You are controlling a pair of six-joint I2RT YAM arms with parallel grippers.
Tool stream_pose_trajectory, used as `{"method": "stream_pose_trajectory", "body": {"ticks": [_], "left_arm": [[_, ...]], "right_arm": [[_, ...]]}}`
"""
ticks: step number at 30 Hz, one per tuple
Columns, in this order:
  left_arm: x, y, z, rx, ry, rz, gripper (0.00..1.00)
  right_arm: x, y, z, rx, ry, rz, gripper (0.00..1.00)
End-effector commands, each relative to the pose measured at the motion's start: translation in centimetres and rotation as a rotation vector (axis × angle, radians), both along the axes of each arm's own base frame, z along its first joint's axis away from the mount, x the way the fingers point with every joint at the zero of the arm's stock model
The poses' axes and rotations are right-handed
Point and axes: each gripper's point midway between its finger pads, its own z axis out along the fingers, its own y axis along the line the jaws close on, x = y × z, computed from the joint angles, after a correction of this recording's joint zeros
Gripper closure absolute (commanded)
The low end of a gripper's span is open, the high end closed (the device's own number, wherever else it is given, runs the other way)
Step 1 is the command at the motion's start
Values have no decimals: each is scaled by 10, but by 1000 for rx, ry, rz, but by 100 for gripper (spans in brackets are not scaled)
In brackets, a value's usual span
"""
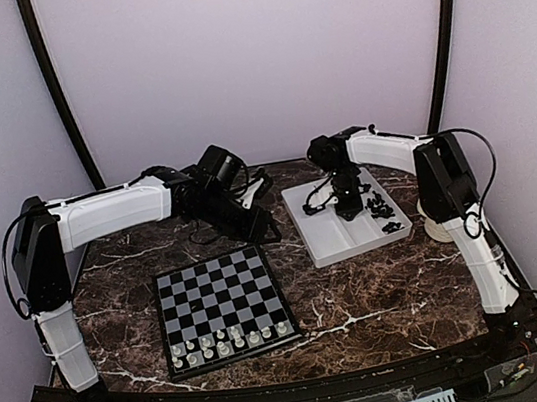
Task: Set up the chess pieces on the board
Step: Pick up the pawn from the storage box.
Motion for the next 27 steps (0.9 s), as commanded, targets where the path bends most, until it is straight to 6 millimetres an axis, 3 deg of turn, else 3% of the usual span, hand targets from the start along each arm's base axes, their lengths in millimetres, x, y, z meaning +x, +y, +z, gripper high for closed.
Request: {"method": "stream_pose_trajectory", "body": {"ticks": [1,7,12,23,27], "left_arm": [[-4,2,23,-44,-26,-5,49],[-4,0,23,-53,-17,-9,49],[-4,-2,22,-61,-7,-9,49],[-7,-6,22,-81,17,-12,49],[-7,-5,23,-82,20,-8,49]], "right_arm": [[-5,1,-10,83,84,-65,73],[-6,-3,-17,166,163,-153,74],[-14,-7,-23,219,236,-227,80],[-16,6,-24,355,288,-354,80],[-12,10,-14,415,292,-402,84]]}}
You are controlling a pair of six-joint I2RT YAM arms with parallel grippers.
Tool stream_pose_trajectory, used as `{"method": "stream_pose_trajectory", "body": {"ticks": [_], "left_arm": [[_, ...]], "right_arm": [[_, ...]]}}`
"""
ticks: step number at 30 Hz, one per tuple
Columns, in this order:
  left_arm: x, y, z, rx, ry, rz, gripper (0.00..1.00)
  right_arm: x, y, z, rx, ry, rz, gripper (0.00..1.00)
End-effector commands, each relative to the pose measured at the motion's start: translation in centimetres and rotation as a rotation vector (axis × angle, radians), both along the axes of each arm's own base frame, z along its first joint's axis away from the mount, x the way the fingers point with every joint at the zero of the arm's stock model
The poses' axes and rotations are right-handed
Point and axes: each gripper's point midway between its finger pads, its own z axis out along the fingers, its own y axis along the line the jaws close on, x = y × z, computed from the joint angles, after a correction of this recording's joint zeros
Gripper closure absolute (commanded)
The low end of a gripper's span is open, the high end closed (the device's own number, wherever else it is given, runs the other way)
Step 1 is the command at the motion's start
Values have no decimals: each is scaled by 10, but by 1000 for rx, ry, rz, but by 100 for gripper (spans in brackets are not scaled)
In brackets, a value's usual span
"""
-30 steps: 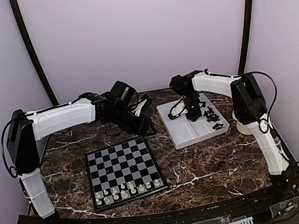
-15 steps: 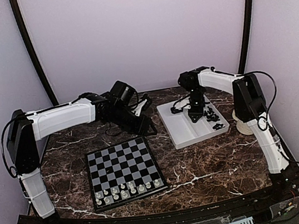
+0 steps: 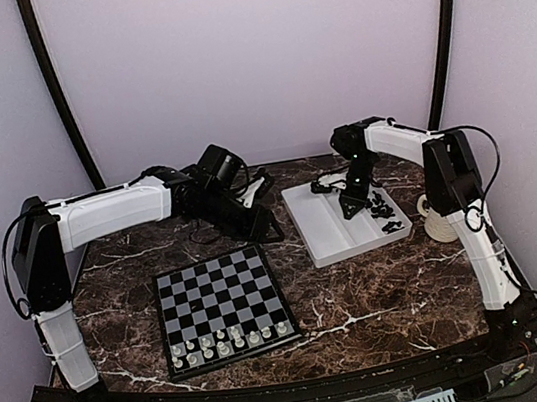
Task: Set up the chess pieces on the board
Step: Pick up the pawn from the storage box, then pass from the right arm to the left
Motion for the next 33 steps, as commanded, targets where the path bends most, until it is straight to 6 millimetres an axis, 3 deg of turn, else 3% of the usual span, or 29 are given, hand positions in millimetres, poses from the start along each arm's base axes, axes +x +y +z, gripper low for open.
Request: {"method": "stream_pose_trajectory", "body": {"ticks": [1,5,7,8,11,13,15,16,17,18,19,20,21,23,26,33], "left_arm": [[-3,1,20,-42,-15,0,49],[-1,-1,30,-74,-48,6,49],[6,-7,45,-132,-118,10,51],[8,-8,50,-149,-142,14,52],[21,-14,88,-275,-335,51,54],[28,-14,117,-350,-499,100,54],[36,-10,143,-403,-662,172,54],[38,-5,141,-380,-724,213,55],[41,-4,165,-442,-813,251,55],[42,-2,165,-415,-883,282,54],[42,-3,183,-461,-958,308,54],[40,-7,183,-432,-1023,310,54],[38,-8,199,-453,-1117,312,55],[32,-18,208,-456,-1208,311,57],[32,-38,214,-439,-1264,312,59],[37,-53,218,-431,-1293,327,61]], "right_arm": [[-9,8,-3,86,84,-90,86],[0,13,49,277,83,-193,90],[2,21,88,432,82,-244,91],[2,25,119,532,70,-262,91],[-3,34,187,856,117,-333,91],[-5,36,223,1050,168,-380,92],[-8,39,251,1199,211,-403,92],[-10,39,264,1263,220,-408,93],[-12,39,278,1353,192,-386,93],[-16,38,290,1420,221,-407,94],[-19,36,301,1484,248,-424,95],[-22,36,308,1538,301,-447,95],[-24,38,313,1578,344,-467,95],[-29,47,319,1596,378,-486,96],[-43,62,330,1624,422,-474,97],[-69,88,335,1629,493,-458,97]]}}
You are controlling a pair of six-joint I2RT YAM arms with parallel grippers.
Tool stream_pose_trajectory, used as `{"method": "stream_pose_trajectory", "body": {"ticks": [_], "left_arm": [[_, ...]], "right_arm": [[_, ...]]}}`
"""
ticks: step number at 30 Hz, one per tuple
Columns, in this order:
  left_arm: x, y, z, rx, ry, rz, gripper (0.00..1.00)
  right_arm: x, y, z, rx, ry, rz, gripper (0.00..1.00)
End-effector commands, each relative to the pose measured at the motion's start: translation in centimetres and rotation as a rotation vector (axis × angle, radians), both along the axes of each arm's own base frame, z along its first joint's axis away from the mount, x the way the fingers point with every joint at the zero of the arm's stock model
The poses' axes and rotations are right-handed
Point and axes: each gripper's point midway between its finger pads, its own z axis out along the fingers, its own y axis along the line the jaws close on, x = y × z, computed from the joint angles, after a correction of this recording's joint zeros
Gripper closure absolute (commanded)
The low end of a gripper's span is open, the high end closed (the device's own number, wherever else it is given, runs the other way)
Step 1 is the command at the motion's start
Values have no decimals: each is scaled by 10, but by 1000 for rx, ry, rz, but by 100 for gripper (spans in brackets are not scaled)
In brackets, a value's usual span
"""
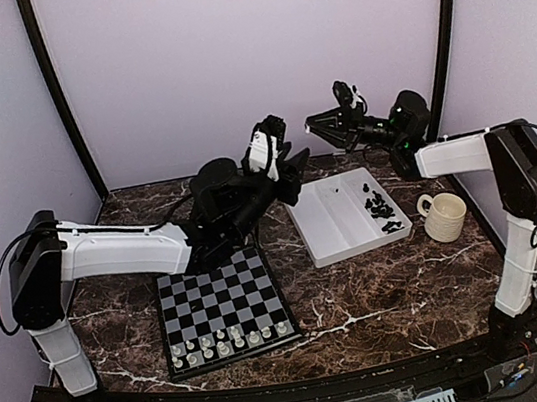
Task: Set up the chess pieces on the board
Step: Pass from the right arm to the left
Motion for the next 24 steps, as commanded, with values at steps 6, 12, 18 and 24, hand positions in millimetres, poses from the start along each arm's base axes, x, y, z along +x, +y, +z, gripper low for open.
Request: {"method": "stream_pose_trajectory", "body": {"ticks": [6,12,18,24], "left_arm": [[3,10,42,-43,-140,101,61],[6,6,37,-8,-146,109,62],[9,1,35,5,-144,107,62],[14,-2,34,23,-141,126,65]], "right_arm": [[-34,18,28,71,-18,52,96],[-45,29,31,69,-17,79,95],[-51,33,31,66,-22,96,93],[-56,37,31,65,-16,109,92]]}}
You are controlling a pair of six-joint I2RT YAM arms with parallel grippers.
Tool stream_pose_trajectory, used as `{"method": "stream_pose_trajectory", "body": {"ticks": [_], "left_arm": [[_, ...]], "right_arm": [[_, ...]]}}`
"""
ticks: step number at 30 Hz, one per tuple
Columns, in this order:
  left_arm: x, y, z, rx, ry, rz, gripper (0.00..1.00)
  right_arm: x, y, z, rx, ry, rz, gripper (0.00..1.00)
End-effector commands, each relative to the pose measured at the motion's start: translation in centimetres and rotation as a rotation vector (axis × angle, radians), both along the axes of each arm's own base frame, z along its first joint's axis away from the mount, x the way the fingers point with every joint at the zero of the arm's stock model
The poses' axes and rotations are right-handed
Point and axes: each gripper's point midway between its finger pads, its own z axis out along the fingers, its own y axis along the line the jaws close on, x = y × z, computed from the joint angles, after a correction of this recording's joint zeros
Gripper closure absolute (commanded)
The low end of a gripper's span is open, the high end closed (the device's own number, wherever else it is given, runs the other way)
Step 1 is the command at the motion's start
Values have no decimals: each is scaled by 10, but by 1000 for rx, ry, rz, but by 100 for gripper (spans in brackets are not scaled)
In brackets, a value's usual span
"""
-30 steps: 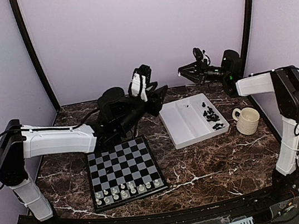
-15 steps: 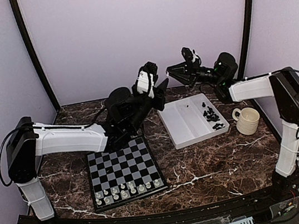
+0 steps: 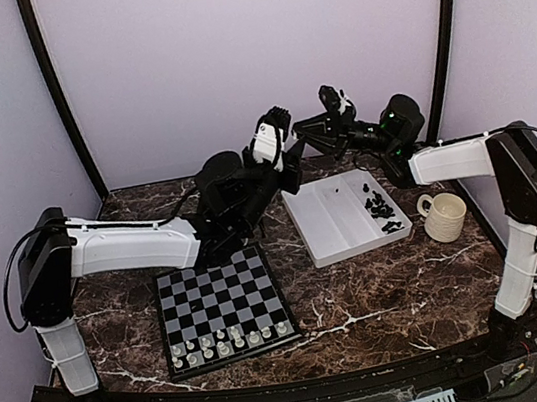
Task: Set up the chess pieces on the board
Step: Pass from the right arm to the left, then place the pawn on the chessboard.
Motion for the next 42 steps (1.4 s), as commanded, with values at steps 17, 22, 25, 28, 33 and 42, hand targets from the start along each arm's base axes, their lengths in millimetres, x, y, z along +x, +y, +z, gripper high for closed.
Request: {"method": "stream_pose_trajectory", "body": {"ticks": [17,22,25,28,33,42], "left_arm": [[9,2,8,3,-1,69,88],[7,8,12,-1,4,70,99],[4,11,15,19,21,64,100],[-4,17,28,27,50,37,100],[-9,27,3,149,293,-23,100],[-40,76,-62,213,1084,-173,100]], "right_arm": [[-25,7,19,37,-53,44,90],[-26,7,16,14,-84,51,75],[-21,1,13,-23,-134,34,60],[-9,-15,6,-70,-179,-10,51],[17,-48,-29,-266,-275,-95,46],[41,-107,-99,-900,-656,-306,43]]}}
